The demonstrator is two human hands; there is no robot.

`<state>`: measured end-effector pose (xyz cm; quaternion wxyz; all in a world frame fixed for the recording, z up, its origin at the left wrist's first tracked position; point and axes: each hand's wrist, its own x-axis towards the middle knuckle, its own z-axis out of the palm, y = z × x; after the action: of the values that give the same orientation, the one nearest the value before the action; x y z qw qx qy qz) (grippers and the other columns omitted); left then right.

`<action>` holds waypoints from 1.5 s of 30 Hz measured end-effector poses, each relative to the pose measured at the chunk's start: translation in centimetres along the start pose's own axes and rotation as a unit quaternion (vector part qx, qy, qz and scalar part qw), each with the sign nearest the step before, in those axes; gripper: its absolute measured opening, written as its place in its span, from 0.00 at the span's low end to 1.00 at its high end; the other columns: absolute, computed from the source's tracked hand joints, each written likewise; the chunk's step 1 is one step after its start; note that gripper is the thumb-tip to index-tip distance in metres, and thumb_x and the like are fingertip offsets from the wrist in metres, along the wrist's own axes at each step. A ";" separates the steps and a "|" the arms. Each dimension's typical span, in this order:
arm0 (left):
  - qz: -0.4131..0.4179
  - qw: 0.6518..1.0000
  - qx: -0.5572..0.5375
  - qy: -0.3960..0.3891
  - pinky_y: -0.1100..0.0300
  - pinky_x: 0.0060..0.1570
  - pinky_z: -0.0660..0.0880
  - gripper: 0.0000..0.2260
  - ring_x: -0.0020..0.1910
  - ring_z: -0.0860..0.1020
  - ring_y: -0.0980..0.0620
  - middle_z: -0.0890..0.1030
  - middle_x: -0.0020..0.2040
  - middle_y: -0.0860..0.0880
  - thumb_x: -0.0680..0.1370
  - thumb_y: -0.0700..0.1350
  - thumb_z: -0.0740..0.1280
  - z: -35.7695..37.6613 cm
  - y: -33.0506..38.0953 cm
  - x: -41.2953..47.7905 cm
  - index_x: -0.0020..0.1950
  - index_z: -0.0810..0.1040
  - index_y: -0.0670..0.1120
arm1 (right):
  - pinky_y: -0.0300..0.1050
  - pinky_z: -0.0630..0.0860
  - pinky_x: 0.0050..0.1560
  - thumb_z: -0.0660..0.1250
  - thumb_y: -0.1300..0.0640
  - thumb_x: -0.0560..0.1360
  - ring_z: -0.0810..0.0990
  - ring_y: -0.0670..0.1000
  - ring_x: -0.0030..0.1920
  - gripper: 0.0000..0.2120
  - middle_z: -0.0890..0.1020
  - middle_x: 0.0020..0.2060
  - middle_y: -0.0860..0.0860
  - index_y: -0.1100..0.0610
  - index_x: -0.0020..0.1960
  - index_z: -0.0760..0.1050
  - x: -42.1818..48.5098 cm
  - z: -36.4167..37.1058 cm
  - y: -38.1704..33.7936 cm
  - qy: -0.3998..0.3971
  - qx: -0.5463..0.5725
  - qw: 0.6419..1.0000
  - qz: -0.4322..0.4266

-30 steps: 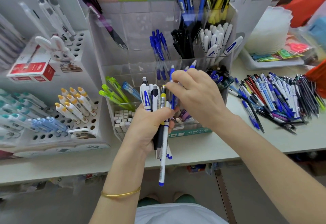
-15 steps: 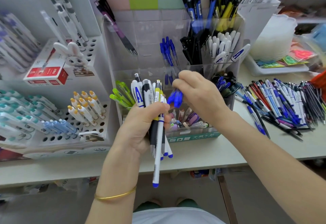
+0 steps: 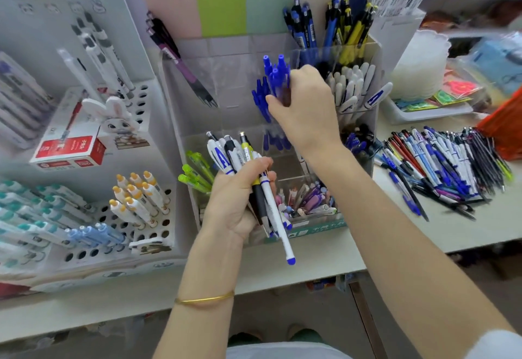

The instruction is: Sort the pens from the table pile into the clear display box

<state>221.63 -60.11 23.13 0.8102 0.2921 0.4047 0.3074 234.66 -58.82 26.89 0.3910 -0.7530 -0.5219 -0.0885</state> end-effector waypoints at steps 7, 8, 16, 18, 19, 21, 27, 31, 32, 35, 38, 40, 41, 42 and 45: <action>0.000 0.999 -0.012 -0.040 0.60 0.24 0.75 0.20 0.28 0.78 0.53 0.77 0.37 0.44 0.70 0.39 0.71 -0.4 0.3 0.4 0.61 0.75 0.37 | 0.43 0.67 0.41 0.63 0.58 0.78 0.78 0.57 0.49 0.08 0.72 0.57 0.55 0.60 0.56 0.71 0.3 0.9 -1.3 -0.032 -0.166 0.984 0.050; 0.000 0.999 -0.009 -0.048 0.59 0.25 0.76 0.24 0.28 0.79 0.53 0.77 0.38 0.44 0.66 0.41 0.72 -0.6 0.2 0.6 0.61 0.75 0.37 | 0.42 0.66 0.42 0.64 0.57 0.78 0.78 0.57 0.50 0.10 0.71 0.58 0.55 0.60 0.57 0.71 0.3 0.9 -1.3 -0.037 -0.166 0.984 0.054; -0.031 0.995 -0.013 -0.091 0.42 0.50 0.78 0.20 0.35 0.80 0.48 0.80 0.40 0.44 0.66 0.43 0.72 -2.1 -0.6 2.1 0.56 0.78 0.38 | 0.44 0.67 0.38 0.64 0.58 0.78 0.80 0.58 0.45 0.14 0.79 0.48 0.55 0.60 0.62 0.68 -0.3 1.4 -1.4 0.010 -0.143 0.990 0.004; -0.034 0.994 -0.012 -0.098 0.41 0.49 0.78 0.22 0.35 0.80 0.47 0.80 0.41 0.44 0.66 0.43 0.72 -2.2 -0.8 2.1 0.58 0.77 0.38 | 0.44 0.66 0.38 0.62 0.57 0.80 0.80 0.58 0.47 0.11 0.80 0.48 0.55 0.59 0.60 0.69 0.0 1.7 -1.0 -0.009 -0.179 0.984 -0.007; -0.035 0.994 -0.011 -0.104 0.42 0.48 0.79 0.21 0.35 0.80 0.47 0.80 0.41 0.44 0.67 0.43 0.73 -2.2 -0.8 2.1 0.58 0.77 0.38 | 0.44 0.66 0.40 0.60 0.56 0.81 0.80 0.58 0.48 0.11 0.80 0.49 0.55 0.60 0.60 0.70 0.1 1.8 -0.7 -0.012 -0.182 0.983 -0.007; -0.041 0.992 -0.015 -0.120 0.36 0.52 0.76 0.18 0.35 0.79 0.47 0.80 0.40 0.44 0.68 0.42 0.75 -2.2 -1.0 2.1 0.54 0.78 0.38 | 0.47 0.71 0.39 0.62 0.57 0.79 0.80 0.61 0.45 0.10 0.80 0.48 0.59 0.63 0.56 0.74 0.0 2.0 -0.5 0.013 -0.147 0.988 -0.038; -0.060 0.987 -0.046 -0.143 0.33 0.64 0.65 0.10 0.33 0.78 0.49 0.79 0.35 0.45 0.70 0.43 0.71 -2.1 -1.6 2.0 0.49 0.79 0.40 | 0.52 0.77 0.41 0.61 0.65 0.74 0.81 0.63 0.43 0.13 0.81 0.46 0.61 0.66 0.56 0.77 -0.6 1.9 0.4 0.036 -0.099 0.991 -0.079; -0.052 0.987 -0.056 -0.144 0.38 0.60 0.71 0.08 0.34 0.79 0.50 0.79 0.35 0.46 0.72 0.42 0.71 -2.0 -2.0 1.7 0.49 0.80 0.40 | 0.44 0.76 0.40 0.62 0.66 0.76 0.80 0.55 0.37 0.09 0.80 0.43 0.55 0.63 0.53 0.77 -3.0 -0.8 0.5 0.060 0.044 0.994 -0.079; -0.044 0.986 -0.048 -0.151 0.41 0.55 0.74 0.08 0.34 0.79 0.50 0.79 0.35 0.46 0.73 0.42 0.72 -2.0 -2.1 1.6 0.49 0.80 0.40 | 0.42 0.75 0.37 0.63 0.63 0.77 0.80 0.53 0.34 0.05 0.80 0.41 0.53 0.60 0.51 0.77 -3.5 -1.5 0.6 0.009 0.101 0.995 -0.016; -0.008 0.988 -0.015 -0.152 0.52 0.41 0.80 0.08 0.34 0.80 0.51 0.79 0.35 0.48 0.71 0.41 0.67 -1.7 -2.8 1.2 0.49 0.78 0.40 | 0.35 0.69 0.24 0.67 0.50 0.76 0.75 0.46 0.23 0.10 0.79 0.35 0.53 0.57 0.45 0.74 -4.0 -1.9 1.6 -0.209 0.193 0.940 0.190; 0.031 0.988 0.013 -0.154 0.58 0.37 0.80 0.06 0.34 0.81 0.52 0.80 0.35 0.49 0.72 0.38 0.67 -1.6 -3.5 0.5 0.49 0.78 0.43 | 0.37 0.69 0.23 0.71 0.48 0.72 0.72 0.45 0.22 0.19 0.76 0.28 0.51 0.64 0.45 0.73 -4.3 -1.4 2.4 -0.315 0.253 0.878 0.257; 0.033 0.986 0.022 -0.159 0.59 0.36 0.79 0.06 0.34 0.81 0.52 0.80 0.35 0.48 0.72 0.38 0.66 -1.6 -4.1 0.0 0.48 0.79 0.43 | 0.37 0.66 0.22 0.72 0.50 0.72 0.71 0.46 0.22 0.16 0.76 0.25 0.50 0.63 0.43 0.72 -4.6 -1.5 3.1 -0.349 0.280 0.857 0.257; 0.029 0.987 0.028 -0.156 0.59 0.36 0.79 0.06 0.34 0.81 0.52 0.80 0.36 0.47 0.72 0.38 0.67 -1.6 -4.4 -0.2 0.48 0.79 0.42 | 0.36 0.65 0.21 0.71 0.51 0.73 0.71 0.47 0.22 0.14 0.76 0.25 0.51 0.61 0.43 0.72 -4.9 -1.5 3.4 -0.365 0.289 0.847 0.255; 0.022 0.988 0.032 -0.151 0.59 0.36 0.79 0.07 0.34 0.81 0.52 0.81 0.37 0.46 0.71 0.38 0.67 -1.6 -4.6 -0.4 0.48 0.78 0.41 | 0.36 0.63 0.21 0.70 0.52 0.74 0.71 0.47 0.22 0.12 0.76 0.26 0.51 0.59 0.42 0.71 -5.3 -1.5 3.7 -0.377 0.302 0.837 0.256; -0.003 0.989 0.030 -0.144 0.60 0.34 0.78 0.11 0.35 0.81 0.51 0.81 0.40 0.44 0.71 0.39 0.68 -1.8 -5.6 -1.0 0.53 0.77 0.39 | 0.39 0.64 0.23 0.69 0.54 0.75 0.71 0.47 0.22 0.10 0.76 0.28 0.52 0.60 0.44 0.72 -6.9 -1.2 4.4 -0.381 0.318 0.828 0.261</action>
<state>221.09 -64.06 18.63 0.8515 0.3567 0.2939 0.2476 235.73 -65.24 21.73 0.3872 -0.6688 -0.4131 0.4818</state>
